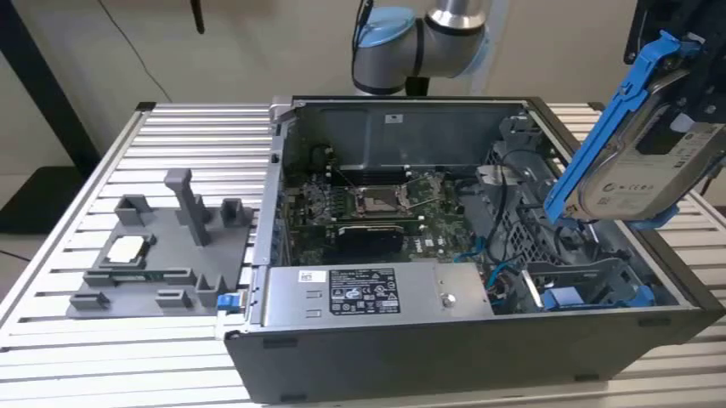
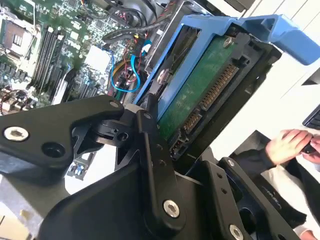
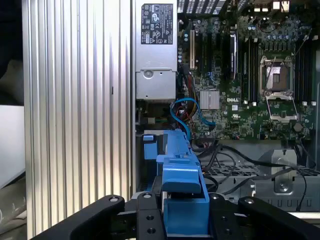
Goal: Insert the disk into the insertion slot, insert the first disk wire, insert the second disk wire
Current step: 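Insert the disk into the insertion slot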
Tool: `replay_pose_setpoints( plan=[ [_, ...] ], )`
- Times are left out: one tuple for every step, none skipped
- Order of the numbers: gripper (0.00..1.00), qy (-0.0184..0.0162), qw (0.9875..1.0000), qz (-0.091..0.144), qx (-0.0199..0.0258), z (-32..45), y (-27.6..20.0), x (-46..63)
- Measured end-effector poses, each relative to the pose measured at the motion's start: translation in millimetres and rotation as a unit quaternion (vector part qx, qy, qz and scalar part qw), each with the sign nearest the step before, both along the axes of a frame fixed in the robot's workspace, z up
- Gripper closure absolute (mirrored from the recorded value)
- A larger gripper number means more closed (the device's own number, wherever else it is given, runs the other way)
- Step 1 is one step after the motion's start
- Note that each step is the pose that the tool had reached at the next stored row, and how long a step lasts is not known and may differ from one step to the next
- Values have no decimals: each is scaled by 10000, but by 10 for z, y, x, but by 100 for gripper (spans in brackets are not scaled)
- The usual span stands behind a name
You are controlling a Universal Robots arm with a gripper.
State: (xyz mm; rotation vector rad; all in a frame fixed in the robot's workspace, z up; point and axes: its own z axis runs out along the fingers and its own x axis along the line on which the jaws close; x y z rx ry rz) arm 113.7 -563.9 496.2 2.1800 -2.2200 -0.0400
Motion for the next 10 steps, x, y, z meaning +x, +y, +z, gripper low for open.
replay_pose_setpoints(
  plan=[
    [67,0,10000,0,0,0,0,0],
    [67,0,10000,0,-1,-4,0,0],
    [67,0,10000,0,-2,-10,0,0],
    [67,0,10000,0,-3,-22,-1,0],
    [67,0,10000,0,-2,-38,0,1],
    [67,-5,10000,0,-2,-57,0,2],
    [67,-13,10000,0,-3,-72,0,3],
    [67,-26,10000,0,-2,-87,0,3],
    [67,-41,10000,0,-2,-102,0,3],
    [67,-53,10000,1,-2,-114,0,6]
  ],
)
